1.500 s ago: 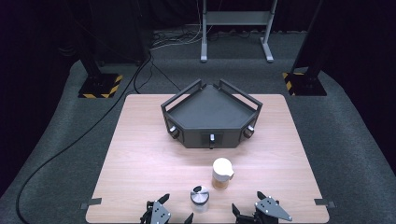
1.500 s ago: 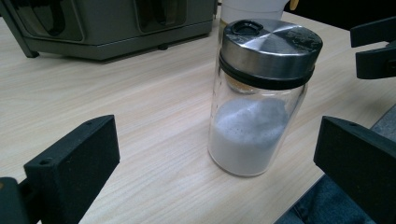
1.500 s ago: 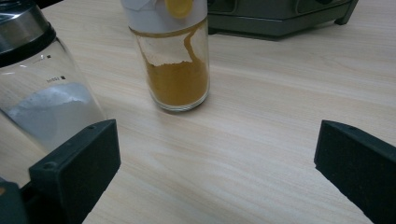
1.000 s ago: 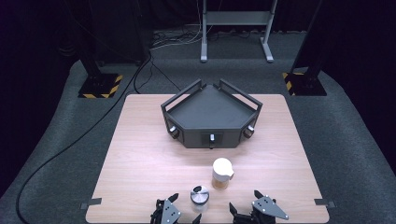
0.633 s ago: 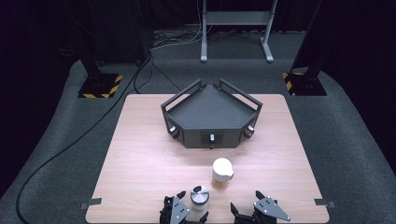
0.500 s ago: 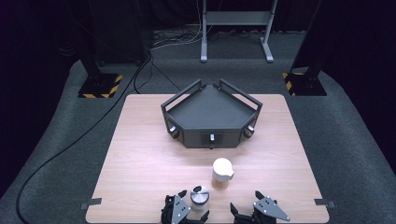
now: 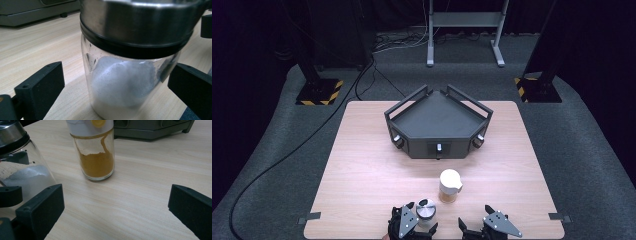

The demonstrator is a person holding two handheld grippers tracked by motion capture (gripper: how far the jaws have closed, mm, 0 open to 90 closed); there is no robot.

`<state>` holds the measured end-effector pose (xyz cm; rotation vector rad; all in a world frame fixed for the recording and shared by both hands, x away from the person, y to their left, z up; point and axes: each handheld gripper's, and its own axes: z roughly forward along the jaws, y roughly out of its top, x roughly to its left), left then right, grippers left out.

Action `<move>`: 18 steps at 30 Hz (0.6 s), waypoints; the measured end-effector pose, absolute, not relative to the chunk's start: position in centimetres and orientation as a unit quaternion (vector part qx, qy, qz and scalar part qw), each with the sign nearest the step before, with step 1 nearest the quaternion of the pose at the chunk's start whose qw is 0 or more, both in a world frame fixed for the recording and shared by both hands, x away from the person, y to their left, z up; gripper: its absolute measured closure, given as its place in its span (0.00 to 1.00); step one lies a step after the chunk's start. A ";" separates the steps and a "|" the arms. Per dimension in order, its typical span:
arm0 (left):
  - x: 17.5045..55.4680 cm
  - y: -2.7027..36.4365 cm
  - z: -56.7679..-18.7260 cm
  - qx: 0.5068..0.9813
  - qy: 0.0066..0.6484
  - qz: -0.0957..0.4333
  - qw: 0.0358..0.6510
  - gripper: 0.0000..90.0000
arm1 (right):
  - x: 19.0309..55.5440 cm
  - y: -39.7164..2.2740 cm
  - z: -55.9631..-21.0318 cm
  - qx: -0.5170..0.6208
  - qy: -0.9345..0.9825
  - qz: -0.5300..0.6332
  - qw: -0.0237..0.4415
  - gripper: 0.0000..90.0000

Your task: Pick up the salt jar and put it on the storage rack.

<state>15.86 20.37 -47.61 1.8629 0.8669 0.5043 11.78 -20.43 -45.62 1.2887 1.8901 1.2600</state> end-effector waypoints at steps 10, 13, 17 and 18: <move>16.1 19.8 -47.8 0.772 0.351 0.210 0.487 0.15 | 11.7 -20.5 -45.6 0.476 0.699 0.466 0.260 0.00; 16.3 19.7 -47.9 0.771 0.358 0.206 0.484 0.23 | 11.7 -20.5 -45.6 0.475 0.699 0.466 0.260 0.00; 16.5 19.8 -48.1 0.772 0.356 0.201 0.487 0.33 | 11.7 -20.6 -45.6 0.475 0.699 0.467 0.260 0.00; 16.4 19.8 -48.0 0.773 0.354 0.203 0.486 0.34 | 11.7 -20.6 -45.6 0.474 0.699 0.467 0.260 0.00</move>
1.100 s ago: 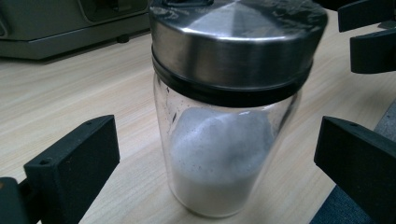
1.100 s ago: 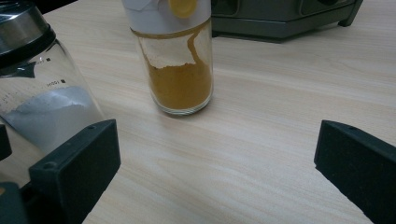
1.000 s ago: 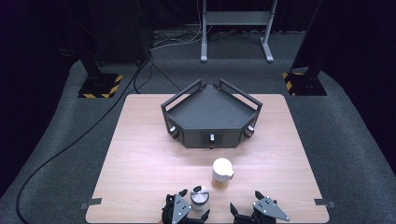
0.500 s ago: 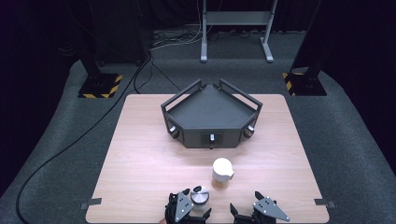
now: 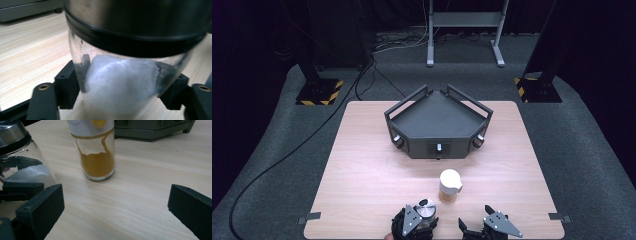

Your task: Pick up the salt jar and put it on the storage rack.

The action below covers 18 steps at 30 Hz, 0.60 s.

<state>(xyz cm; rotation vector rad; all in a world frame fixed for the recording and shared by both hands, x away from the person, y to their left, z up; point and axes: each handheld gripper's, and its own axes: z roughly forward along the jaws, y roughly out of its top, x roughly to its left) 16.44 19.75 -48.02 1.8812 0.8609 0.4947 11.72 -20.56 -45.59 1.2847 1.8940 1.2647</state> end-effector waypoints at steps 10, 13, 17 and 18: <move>16.8 20.3 -48.0 0.776 0.344 0.194 0.491 0.35 | 11.7 -20.6 -45.6 0.475 0.700 0.466 0.260 0.00; 16.8 20.4 -48.0 0.775 0.346 0.192 0.493 0.35 | 11.7 -20.6 -45.6 0.475 0.700 0.466 0.260 0.00; 16.8 20.6 -47.9 0.775 0.347 0.192 0.493 0.35 | 11.7 -20.7 -45.6 0.476 0.699 0.467 0.259 0.00; 16.8 20.6 -47.8 0.774 0.348 0.192 0.493 0.35 | 11.8 -20.7 -45.6 0.476 0.699 0.468 0.259 0.00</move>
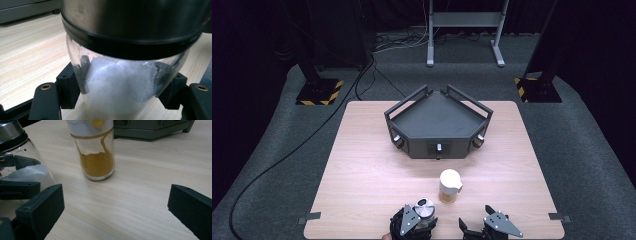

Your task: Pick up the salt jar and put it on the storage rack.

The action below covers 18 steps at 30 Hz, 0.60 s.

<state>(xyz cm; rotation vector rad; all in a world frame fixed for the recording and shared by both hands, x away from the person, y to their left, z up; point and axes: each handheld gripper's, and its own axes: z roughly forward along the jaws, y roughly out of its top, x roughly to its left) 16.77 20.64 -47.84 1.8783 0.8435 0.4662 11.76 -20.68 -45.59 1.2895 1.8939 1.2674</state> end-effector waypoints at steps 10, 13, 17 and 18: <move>16.7 21.4 -47.2 0.771 0.352 0.199 0.492 0.35 | 11.8 -20.7 -45.5 0.475 0.699 0.468 0.256 0.00; 16.7 21.8 -47.0 0.768 0.358 0.204 0.491 0.35 | 11.8 -20.7 -45.5 0.475 0.700 0.468 0.256 0.00; 16.7 22.3 -46.6 0.764 0.364 0.212 0.489 0.35 | 11.8 -20.7 -45.6 0.474 0.701 0.467 0.256 0.00; 16.7 22.5 -46.5 0.763 0.366 0.213 0.489 0.35 | 11.8 -20.7 -45.6 0.474 0.701 0.467 0.257 0.00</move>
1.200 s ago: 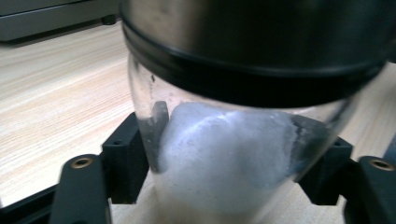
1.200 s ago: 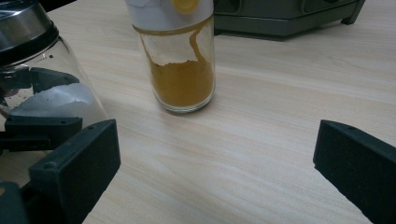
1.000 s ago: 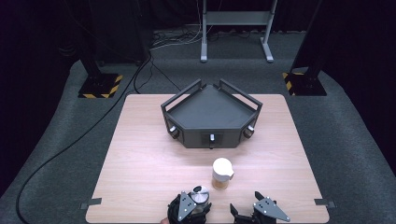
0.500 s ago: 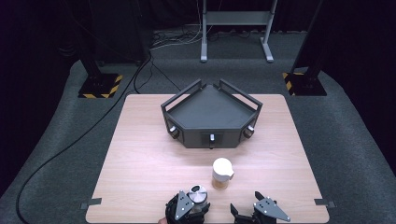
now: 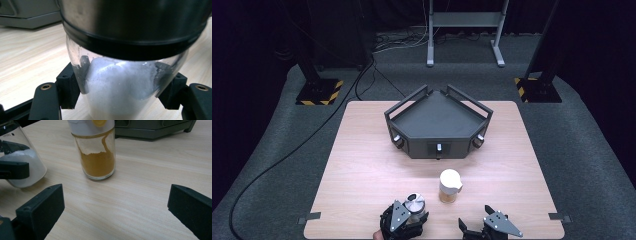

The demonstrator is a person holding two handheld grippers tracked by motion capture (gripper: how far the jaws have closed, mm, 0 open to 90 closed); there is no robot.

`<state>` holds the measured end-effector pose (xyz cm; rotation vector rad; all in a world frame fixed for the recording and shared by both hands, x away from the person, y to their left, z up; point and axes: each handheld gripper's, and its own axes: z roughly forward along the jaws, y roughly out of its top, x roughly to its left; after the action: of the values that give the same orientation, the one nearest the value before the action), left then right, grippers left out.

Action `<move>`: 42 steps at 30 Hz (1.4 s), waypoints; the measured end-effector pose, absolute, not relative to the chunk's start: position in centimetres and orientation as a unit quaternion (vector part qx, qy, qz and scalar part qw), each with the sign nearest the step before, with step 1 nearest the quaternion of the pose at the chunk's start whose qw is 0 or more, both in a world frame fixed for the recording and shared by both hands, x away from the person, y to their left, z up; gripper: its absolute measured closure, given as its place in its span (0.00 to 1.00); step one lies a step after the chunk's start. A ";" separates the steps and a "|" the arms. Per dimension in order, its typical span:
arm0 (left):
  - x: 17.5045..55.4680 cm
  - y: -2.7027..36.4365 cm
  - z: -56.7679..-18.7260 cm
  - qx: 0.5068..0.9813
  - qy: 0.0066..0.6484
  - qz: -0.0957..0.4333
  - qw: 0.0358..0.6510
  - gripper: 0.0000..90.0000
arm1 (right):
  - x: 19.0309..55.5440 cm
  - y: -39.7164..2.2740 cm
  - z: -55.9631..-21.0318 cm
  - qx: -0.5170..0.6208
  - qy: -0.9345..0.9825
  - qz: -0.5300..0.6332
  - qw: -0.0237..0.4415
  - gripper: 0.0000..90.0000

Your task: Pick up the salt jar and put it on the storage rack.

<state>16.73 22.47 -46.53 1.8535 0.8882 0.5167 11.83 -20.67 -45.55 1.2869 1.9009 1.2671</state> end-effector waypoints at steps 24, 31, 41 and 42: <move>16.8 24.4 -44.9 0.748 0.382 0.238 0.487 0.35 | 11.8 -20.5 -45.5 0.467 0.707 0.464 0.257 0.00; 17.1 25.0 -44.1 0.746 0.382 0.244 0.488 0.35 | 11.8 -20.5 -45.6 0.466 0.706 0.466 0.258 0.00; 17.6 25.4 -43.3 0.746 0.382 0.246 0.487 0.35 | 11.9 -20.6 -45.5 0.463 0.710 0.465 0.255 0.00; 17.6 25.4 -43.3 0.746 0.382 0.247 0.487 0.35 | 11.9 -20.6 -45.5 0.463 0.710 0.465 0.254 0.00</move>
<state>17.62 25.41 -43.27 1.8145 0.9290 0.6000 11.89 -20.56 -45.52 1.2583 1.9296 1.2632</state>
